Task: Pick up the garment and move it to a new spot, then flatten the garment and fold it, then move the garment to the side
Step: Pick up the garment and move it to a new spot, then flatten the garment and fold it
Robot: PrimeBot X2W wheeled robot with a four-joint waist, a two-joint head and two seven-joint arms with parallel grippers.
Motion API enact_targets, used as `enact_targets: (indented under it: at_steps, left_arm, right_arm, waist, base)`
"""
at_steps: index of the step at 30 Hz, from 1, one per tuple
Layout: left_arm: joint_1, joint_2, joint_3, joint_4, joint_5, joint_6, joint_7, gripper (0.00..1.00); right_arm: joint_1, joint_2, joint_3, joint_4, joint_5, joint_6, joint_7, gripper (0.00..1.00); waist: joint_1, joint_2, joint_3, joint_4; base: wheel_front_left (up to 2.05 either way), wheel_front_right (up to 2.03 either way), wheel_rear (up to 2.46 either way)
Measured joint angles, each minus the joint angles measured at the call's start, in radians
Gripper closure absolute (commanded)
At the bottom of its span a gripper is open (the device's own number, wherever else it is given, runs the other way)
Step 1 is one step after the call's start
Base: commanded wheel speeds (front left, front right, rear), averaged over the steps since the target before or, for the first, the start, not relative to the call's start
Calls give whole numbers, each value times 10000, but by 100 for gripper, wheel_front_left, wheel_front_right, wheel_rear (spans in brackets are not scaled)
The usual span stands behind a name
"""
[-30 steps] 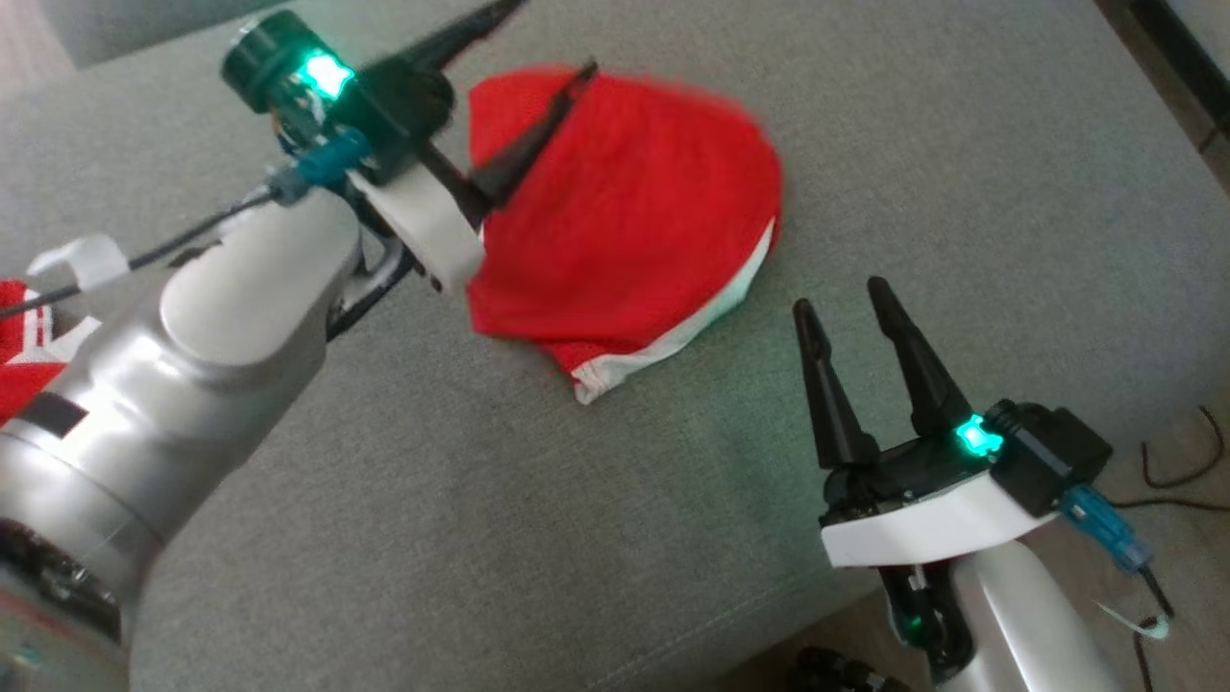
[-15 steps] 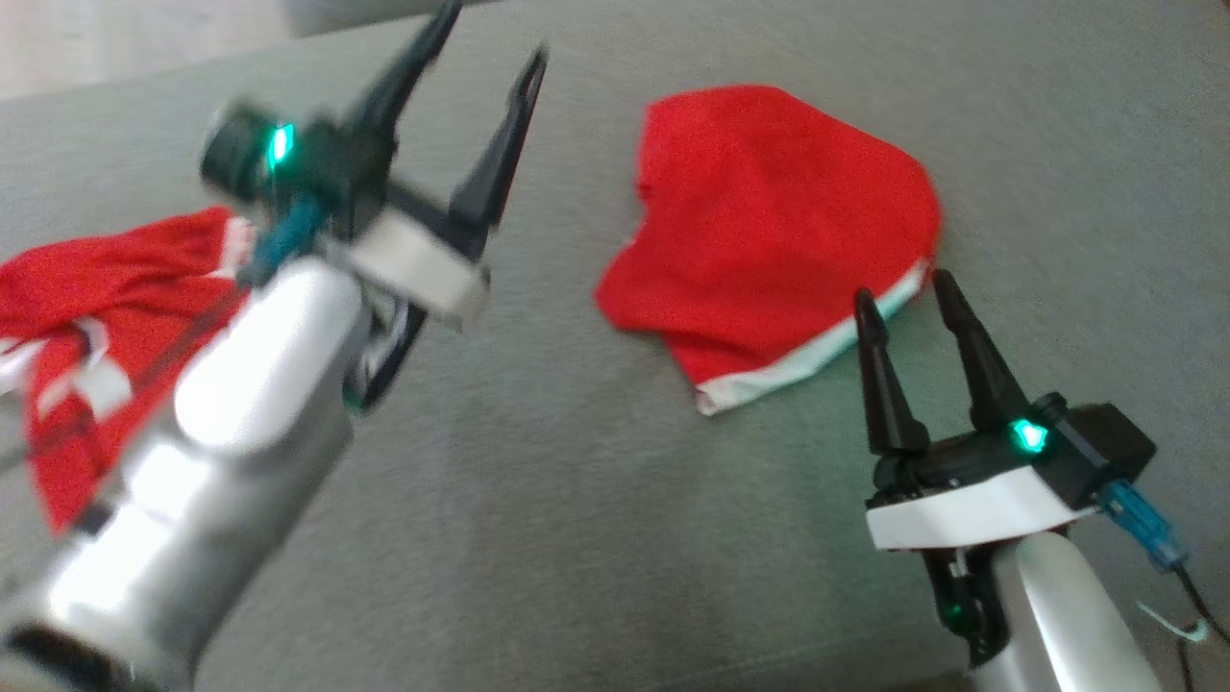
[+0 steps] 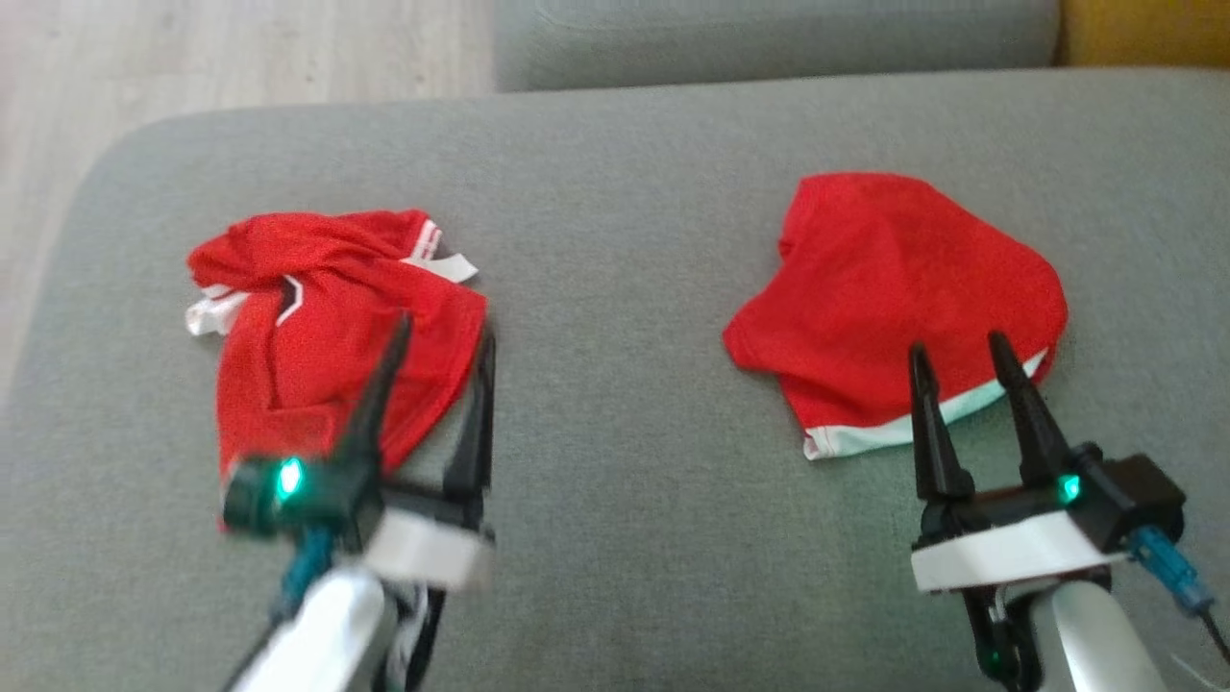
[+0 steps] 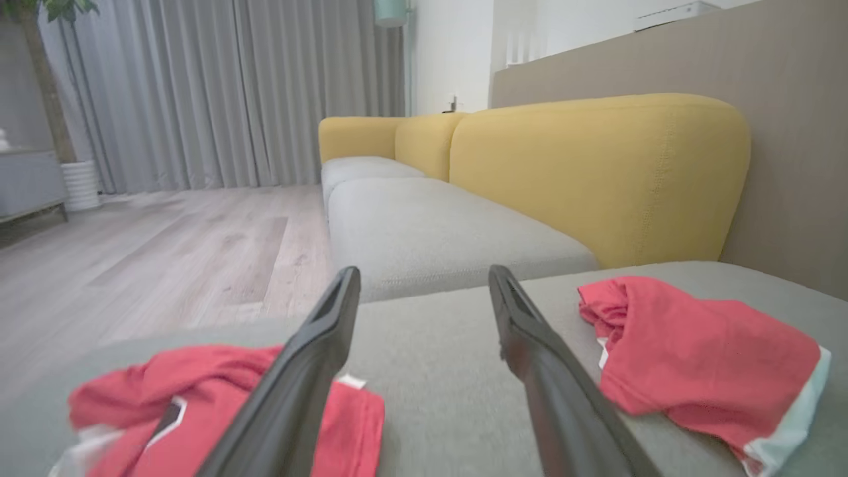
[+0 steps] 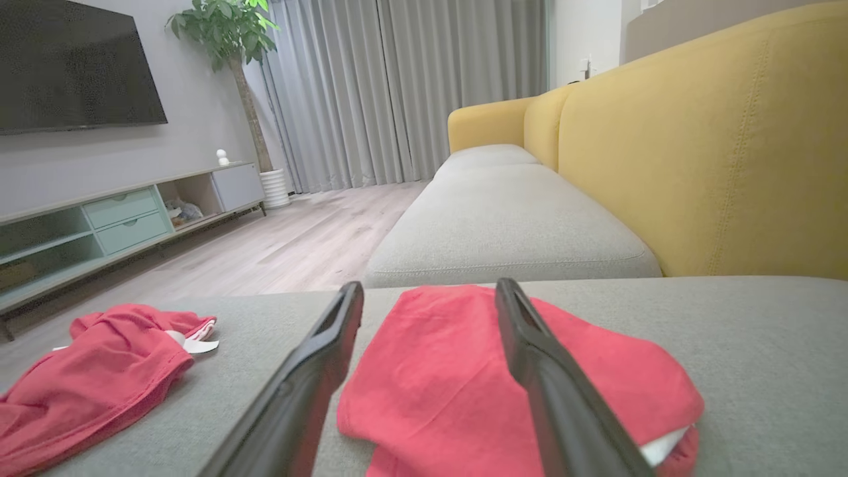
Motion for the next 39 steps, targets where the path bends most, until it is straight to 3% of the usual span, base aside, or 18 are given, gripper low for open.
enact_targets:
  at_steps: [3,13,22,38,39]
  left_arm:
    - [884,-261,370,-215,343,-25,2,0]
    - [1420,-905,1074,-151,1064,-913,2,0]
    - [1372,-1438,1507,249,1517,-1561,2,0]
    - [991,-1952,2249,489,2017,-2217,2,0]
    - [983,-1973,2266,489,2042,-2226,2,0]
  right_arm:
    - [227,0,-29,105,-81,0,0,0]
    - [419,2,75,681,-506,0,0,0]
    - [-54,4,556,2824,-1668,0,441,0]
    - [-1690,0,353,4757,-2577,0,1503,0]
    - [-1758,0,357,4790,-2600,0,1561,35]
  waist:
    - [-1,0,-183,156]
    - [1,0,-262,241]
    - [2,0,65,496]
    - [2,0,819,960]
    - [2,0,851,953]
  base:
    - [0,0,0]
    - [0,0,0]
    - [0,0,0]
    - [0,0,0]
    - [0,0,0]
